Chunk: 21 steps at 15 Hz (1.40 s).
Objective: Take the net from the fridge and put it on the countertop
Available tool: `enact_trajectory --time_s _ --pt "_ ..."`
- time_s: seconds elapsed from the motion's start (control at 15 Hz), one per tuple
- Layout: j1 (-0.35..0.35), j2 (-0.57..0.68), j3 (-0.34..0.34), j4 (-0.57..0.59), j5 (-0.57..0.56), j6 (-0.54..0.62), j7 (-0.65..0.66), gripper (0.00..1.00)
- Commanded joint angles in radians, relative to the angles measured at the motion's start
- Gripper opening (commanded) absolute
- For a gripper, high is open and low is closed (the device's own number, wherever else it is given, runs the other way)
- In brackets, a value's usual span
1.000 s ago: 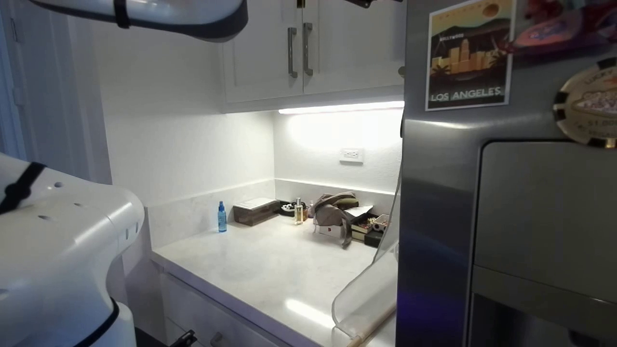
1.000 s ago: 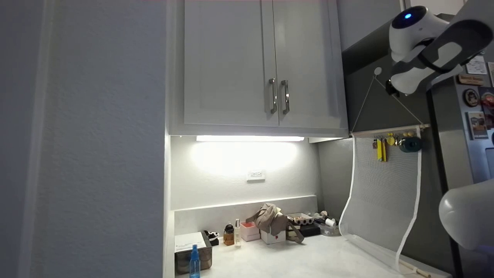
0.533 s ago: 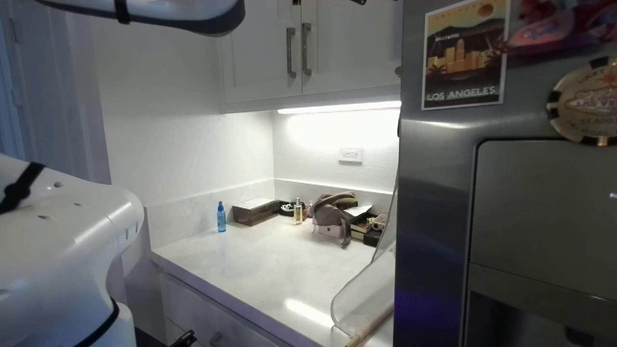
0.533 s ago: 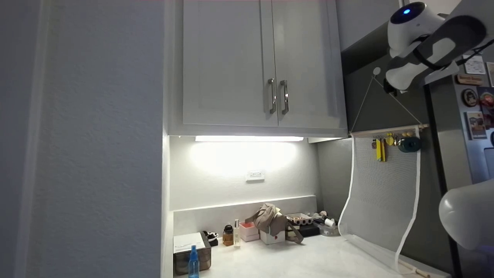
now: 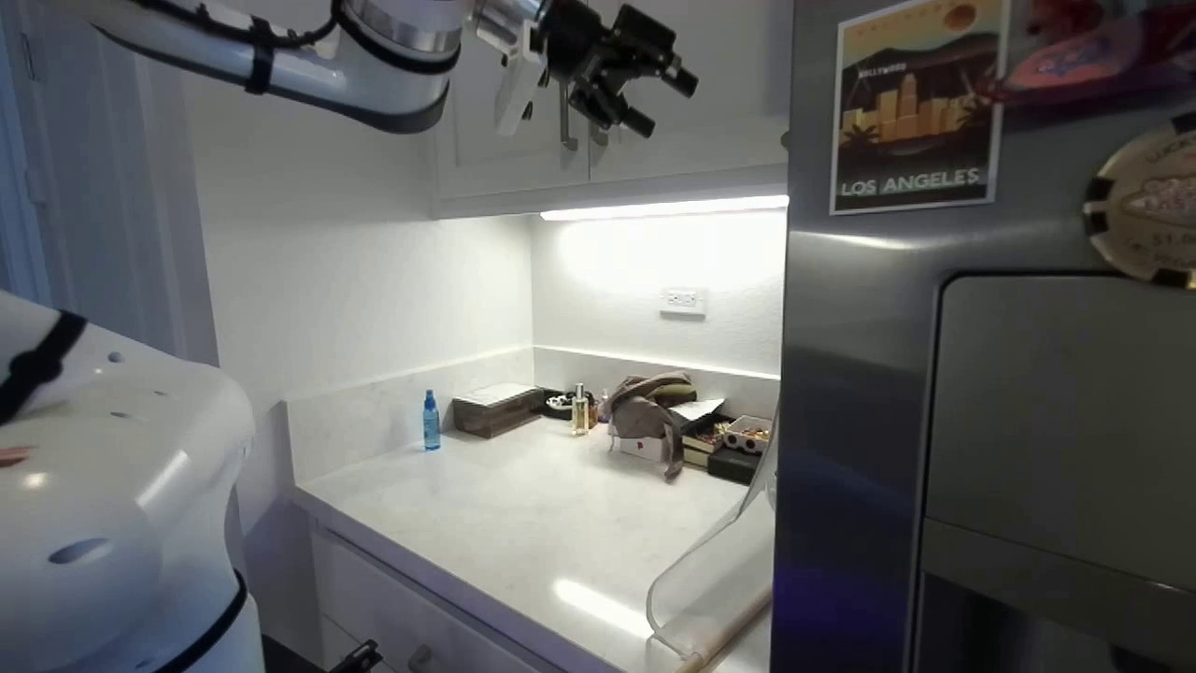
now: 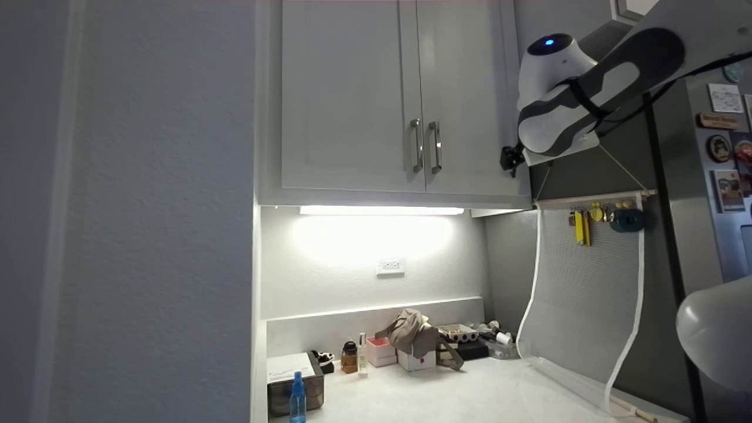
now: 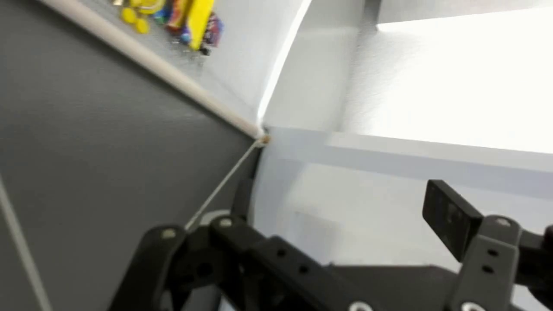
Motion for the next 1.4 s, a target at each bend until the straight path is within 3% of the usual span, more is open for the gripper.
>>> enact_trajectory --time_s 0.0,0.27,0.47,0.73,1.0,1.33 --pt "0.166 0.101 -0.057 0.033 0.049 0.03 -0.081 1.0" --pt "0.372 0.116 -0.189 0.038 0.095 0.012 -0.249 1.0" --pt "0.388 0.052 -0.212 0.013 0.087 -0.01 -0.248 1.0" --pt "0.293 -0.031 -0.172 -0.015 0.045 0.0 -0.16 1.0" --pt "0.131 -0.129 -0.111 -0.045 -0.002 -0.01 -0.035 1.0" --pt "-0.018 -0.207 -0.103 -0.066 -0.013 -0.051 0.023 1.0"
